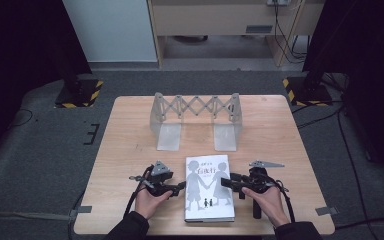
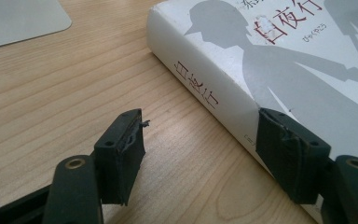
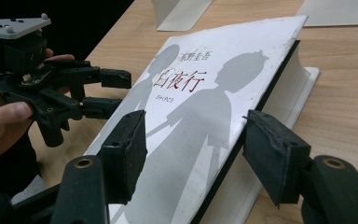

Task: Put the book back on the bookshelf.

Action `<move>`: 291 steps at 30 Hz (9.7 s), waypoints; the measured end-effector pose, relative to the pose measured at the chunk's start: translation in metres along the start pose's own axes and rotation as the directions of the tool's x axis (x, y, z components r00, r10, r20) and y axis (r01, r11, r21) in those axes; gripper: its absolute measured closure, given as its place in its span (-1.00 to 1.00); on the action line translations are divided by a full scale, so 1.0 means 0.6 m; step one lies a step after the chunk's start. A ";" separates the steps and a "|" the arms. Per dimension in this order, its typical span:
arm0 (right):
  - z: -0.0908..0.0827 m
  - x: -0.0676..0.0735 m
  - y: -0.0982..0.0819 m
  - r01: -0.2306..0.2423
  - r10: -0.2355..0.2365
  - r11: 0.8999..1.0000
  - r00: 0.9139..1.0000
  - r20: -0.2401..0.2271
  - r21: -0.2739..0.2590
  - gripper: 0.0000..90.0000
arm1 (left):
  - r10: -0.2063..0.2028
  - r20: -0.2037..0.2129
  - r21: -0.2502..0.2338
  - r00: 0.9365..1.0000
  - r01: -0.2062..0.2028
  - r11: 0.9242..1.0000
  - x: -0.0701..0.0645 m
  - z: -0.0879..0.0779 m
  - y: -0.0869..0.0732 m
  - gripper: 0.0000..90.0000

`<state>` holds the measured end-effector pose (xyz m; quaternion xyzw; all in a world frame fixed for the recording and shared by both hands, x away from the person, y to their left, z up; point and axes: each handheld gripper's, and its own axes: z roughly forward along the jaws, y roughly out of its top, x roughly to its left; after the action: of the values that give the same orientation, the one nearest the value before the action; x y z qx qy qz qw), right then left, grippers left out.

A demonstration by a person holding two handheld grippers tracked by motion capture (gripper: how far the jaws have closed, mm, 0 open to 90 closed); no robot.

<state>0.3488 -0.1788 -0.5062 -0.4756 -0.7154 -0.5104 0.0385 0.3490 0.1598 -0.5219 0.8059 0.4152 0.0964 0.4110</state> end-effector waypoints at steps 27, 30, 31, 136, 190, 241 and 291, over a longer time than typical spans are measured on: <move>0.023 0.007 0.014 0.049 -0.049 0.999 0.998 -0.050 0.001 0.07 | -0.016 0.009 -0.006 1.000 0.016 1.000 0.003 0.001 -0.003 -0.31; 0.036 0.002 0.019 0.062 -0.061 0.998 0.997 -0.041 0.023 0.13 | -0.021 0.009 -0.007 1.000 0.021 1.000 0.003 0.001 -0.003 -0.32; 0.039 0.000 0.020 0.066 -0.064 0.997 0.997 -0.041 0.030 0.15 | -0.020 0.011 -0.005 1.000 0.020 1.000 0.004 0.001 -0.002 -0.32; 0.035 -0.004 0.012 0.155 -0.157 0.987 0.978 0.138 0.029 -0.23 | -0.228 0.392 -0.047 0.891 0.267 0.963 -0.031 0.055 -0.017 -0.76; 0.032 -0.012 0.019 0.045 -0.045 0.999 0.999 -0.012 0.017 0.03 | -0.315 0.430 -0.079 0.846 0.383 0.920 -0.013 0.041 0.015 -0.39; 0.024 0.002 0.013 0.239 -0.235 0.970 0.970 -0.067 0.053 -0.18 | -0.132 0.407 -0.253 0.904 0.251 0.934 -0.025 -0.024 0.096 0.15; -0.004 -0.063 0.018 0.306 -0.366 0.926 0.873 0.324 0.222 -0.36 | -0.072 0.170 -0.356 0.983 0.129 0.925 -0.009 -0.135 0.138 0.16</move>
<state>0.3762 -0.2048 -0.5179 -0.4241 -0.8214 -0.3533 -0.1435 0.3542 0.1768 -0.4076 0.6978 0.3979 0.0882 0.5891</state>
